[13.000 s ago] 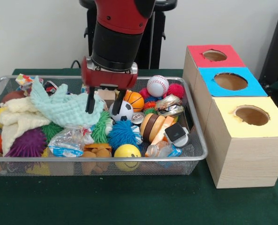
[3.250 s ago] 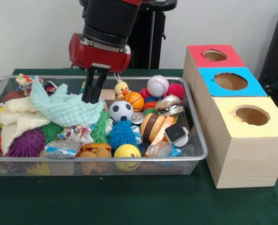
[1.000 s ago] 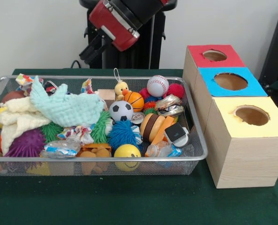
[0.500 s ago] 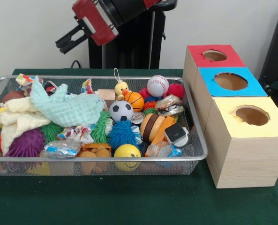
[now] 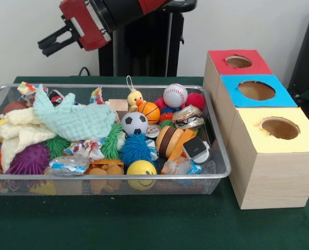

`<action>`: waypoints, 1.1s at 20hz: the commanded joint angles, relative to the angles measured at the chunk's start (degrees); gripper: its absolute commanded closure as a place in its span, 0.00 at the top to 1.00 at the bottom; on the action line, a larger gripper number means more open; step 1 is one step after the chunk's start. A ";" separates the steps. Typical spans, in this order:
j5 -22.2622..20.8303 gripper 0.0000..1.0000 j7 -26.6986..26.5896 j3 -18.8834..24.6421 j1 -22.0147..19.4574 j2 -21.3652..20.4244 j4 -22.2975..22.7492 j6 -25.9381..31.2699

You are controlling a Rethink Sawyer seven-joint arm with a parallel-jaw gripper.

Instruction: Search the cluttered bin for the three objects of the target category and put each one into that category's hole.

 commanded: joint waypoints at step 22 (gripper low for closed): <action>-0.42 0.00 -10.75 -0.97 2.63 0.30 -15.62 14.43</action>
